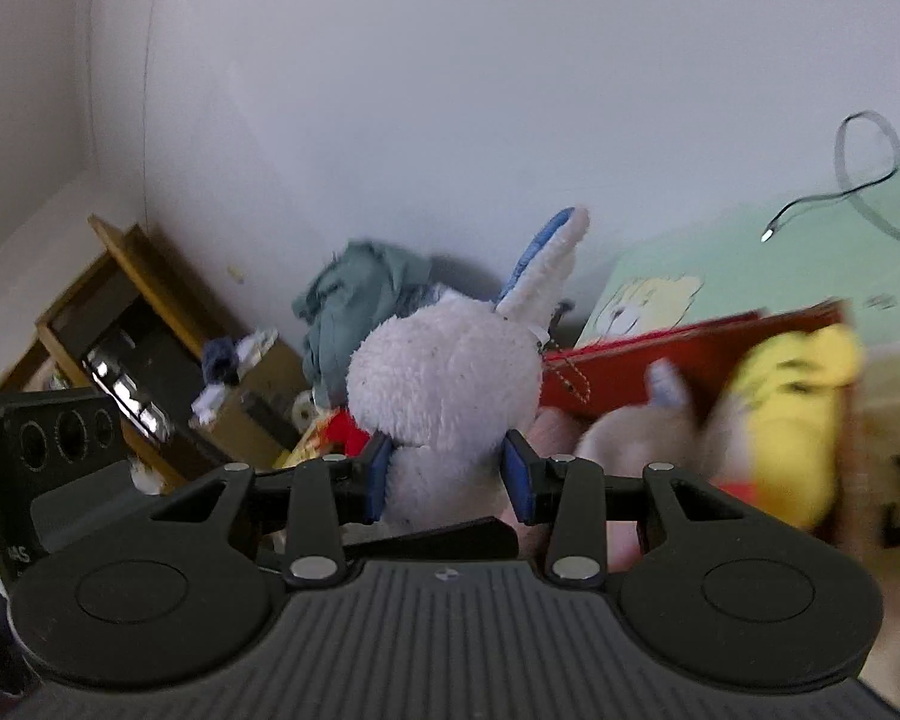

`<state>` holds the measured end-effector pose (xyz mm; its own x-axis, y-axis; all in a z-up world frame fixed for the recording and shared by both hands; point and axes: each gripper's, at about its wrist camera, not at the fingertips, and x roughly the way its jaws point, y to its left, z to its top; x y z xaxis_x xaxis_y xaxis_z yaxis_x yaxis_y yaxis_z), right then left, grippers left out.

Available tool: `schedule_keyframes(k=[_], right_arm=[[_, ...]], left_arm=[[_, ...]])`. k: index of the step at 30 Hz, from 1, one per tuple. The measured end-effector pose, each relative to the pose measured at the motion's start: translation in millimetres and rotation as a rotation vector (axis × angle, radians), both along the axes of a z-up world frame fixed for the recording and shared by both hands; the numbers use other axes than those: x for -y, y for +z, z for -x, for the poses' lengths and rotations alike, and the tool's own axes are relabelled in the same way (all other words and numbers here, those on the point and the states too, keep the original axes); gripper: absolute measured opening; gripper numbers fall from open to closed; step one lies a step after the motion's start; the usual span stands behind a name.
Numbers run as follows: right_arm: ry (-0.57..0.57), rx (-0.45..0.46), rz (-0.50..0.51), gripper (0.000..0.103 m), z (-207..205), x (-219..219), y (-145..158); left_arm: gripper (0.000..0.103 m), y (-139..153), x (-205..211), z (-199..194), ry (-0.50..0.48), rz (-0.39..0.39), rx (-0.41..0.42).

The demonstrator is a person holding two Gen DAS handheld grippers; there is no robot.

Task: Organize objects
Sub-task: 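Carry the white bunny with the right gripper over the red box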

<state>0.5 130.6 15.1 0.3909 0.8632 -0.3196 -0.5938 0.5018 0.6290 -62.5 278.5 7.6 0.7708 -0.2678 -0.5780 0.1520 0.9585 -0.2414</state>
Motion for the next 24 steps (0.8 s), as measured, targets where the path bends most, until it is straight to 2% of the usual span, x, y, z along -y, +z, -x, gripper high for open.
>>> schedule_keyframes(k=[5,11,13,17,19,22,24], right_arm=[[-0.003,-0.063,0.061,0.041,-2.6,-39.3,-16.6],[-0.071,-0.146,0.257,0.038,-15.6,-53.2,-35.2],[-0.079,-0.147,0.274,0.036,-14.0,-50.0,-34.7],[-0.109,-0.108,0.394,0.035,-13.1,-51.2,-30.6],[-0.096,-0.13,0.43,0.035,-18.7,-55.9,-37.1],[-0.077,-0.142,0.477,0.034,-21.9,-64.7,-43.5],[-0.071,-0.141,0.501,0.034,-22.1,-69.3,-45.6]], left_arm=[[0.076,-31.3,-32.9,-13.7,0.013,0.012,-0.089],[0.074,-59.1,-36.9,-34.5,-0.034,0.027,-0.159],[0.074,-63.5,-34.2,-39.3,-0.054,0.033,-0.167],[0.074,-74.9,-27.1,-50.0,-0.095,0.02,-0.192],[0.075,-79.8,-23.9,-50.6,-0.094,-0.007,-0.2],[0.074,-84.4,-30.5,-51.9,-0.092,0.004,-0.216],[0.07,-84.7,-35.0,-53.6,-0.094,-0.01,-0.225]])
